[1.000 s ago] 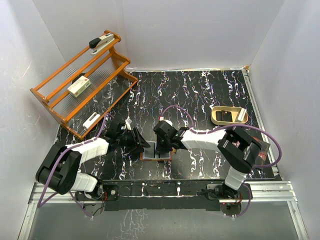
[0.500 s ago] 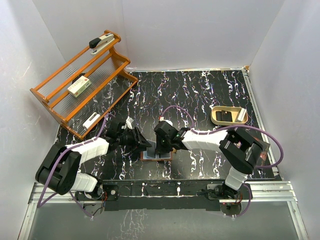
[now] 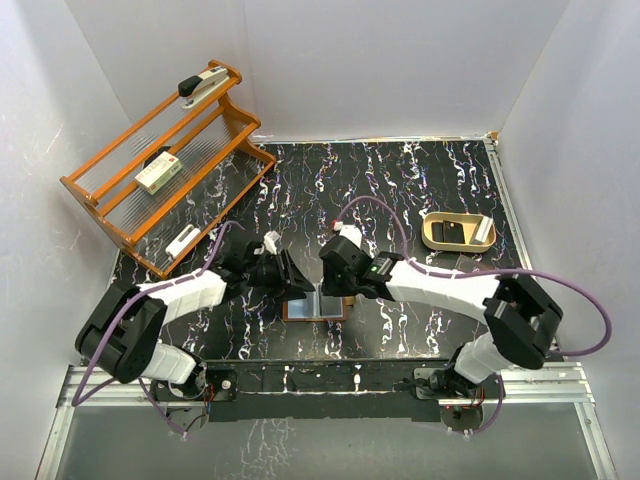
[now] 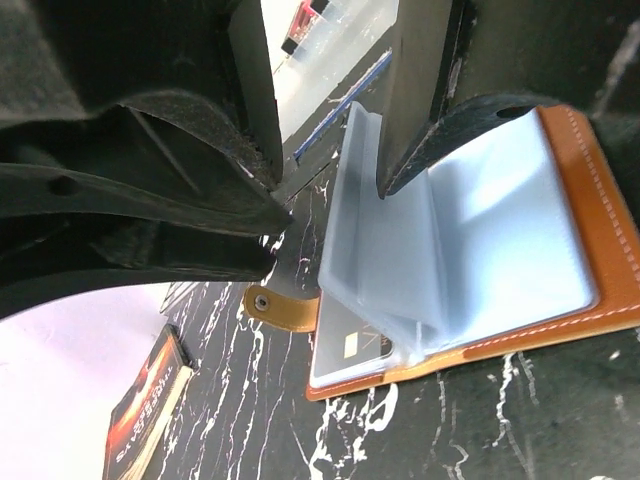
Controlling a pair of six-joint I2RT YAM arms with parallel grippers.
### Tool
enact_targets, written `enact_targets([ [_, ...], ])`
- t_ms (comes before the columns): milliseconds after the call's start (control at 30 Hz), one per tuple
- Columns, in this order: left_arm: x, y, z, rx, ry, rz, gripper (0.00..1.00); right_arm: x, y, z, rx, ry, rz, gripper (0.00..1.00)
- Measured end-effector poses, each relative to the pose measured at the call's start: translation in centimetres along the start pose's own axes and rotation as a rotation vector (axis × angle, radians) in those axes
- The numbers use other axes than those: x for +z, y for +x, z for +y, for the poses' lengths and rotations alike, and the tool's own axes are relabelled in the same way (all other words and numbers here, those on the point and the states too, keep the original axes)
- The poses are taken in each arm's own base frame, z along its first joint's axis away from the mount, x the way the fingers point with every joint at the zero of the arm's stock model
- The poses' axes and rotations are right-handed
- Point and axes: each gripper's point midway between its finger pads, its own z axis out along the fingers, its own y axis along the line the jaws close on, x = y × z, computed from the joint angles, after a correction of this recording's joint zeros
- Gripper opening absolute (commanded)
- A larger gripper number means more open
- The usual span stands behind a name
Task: Put the credit cards into the card holder
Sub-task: Turn over the card slot in the card holder.
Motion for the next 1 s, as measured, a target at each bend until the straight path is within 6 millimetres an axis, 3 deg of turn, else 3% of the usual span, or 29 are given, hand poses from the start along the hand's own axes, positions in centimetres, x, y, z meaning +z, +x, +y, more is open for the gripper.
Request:
enact_targets([
  [167, 1.2, 0.4, -0.9, 0.025, -0.003, 0.021, 0.42, -2.4, -3.0, -2.6, 0.016, 0.08, -0.108, 0.33],
  [400, 3.2, 2.0, -0.8, 0.046, -0.016, 0.073, 0.42, -6.4, -10.6, -9.8, 0.112, 0.221, -0.276, 0.38],
  [533, 3.3, 2.1, -0.7, 0.061, -0.04, 0.075, 0.43, -8.1, -14.3, -13.2, 0.129, 0.295, -0.341, 0.41],
  [667, 2.3, 1.5, -0.9, 0.107, -0.077, 0.034, 0.48, -8.7, -17.3, -15.8, 0.126, 0.362, -0.363, 0.44],
  [800, 0.4, 0.9, -1.4, 0.18, -0.109, -0.029, 0.54, -8.5, -19.3, -20.2, 0.156, 0.446, -0.346, 0.42],
  [1000, -3.2, -0.1, -2.6, 0.296, -0.16, -0.126, 0.85, -8.3, -19.7, -26.5, 0.203, 0.535, -0.286, 0.42],
])
